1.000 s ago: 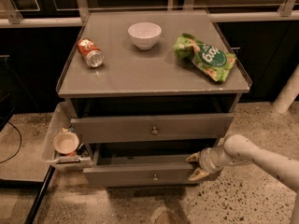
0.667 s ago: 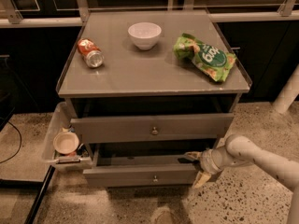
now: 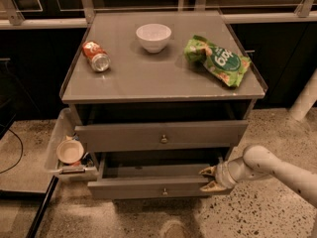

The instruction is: Open middle drawer

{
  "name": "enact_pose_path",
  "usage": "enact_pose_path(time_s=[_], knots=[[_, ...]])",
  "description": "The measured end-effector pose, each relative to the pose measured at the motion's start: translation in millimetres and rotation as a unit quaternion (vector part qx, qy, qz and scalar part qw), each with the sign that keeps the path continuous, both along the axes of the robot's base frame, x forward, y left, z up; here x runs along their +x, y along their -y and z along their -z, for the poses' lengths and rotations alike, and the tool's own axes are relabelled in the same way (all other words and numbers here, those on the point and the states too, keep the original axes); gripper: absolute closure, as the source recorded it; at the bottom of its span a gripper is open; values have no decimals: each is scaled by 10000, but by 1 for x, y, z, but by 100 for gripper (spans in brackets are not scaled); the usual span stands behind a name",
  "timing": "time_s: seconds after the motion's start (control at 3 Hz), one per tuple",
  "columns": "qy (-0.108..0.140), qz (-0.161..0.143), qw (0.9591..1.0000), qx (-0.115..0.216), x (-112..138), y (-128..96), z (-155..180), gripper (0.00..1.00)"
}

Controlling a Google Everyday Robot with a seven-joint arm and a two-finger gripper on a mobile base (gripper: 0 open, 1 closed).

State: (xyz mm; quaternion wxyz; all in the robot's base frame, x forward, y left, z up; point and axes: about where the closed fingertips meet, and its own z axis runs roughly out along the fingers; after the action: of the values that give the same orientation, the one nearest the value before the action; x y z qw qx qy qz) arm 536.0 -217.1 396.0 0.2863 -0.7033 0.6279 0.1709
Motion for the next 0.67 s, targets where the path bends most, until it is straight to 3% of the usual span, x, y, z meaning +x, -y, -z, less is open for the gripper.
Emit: enact_pose_path(time_s=[0.33,0.67], knots=[[27,31,10000,-90,-8,4,-10,87],[27,31,10000,-90,-8,4,-10,100]])
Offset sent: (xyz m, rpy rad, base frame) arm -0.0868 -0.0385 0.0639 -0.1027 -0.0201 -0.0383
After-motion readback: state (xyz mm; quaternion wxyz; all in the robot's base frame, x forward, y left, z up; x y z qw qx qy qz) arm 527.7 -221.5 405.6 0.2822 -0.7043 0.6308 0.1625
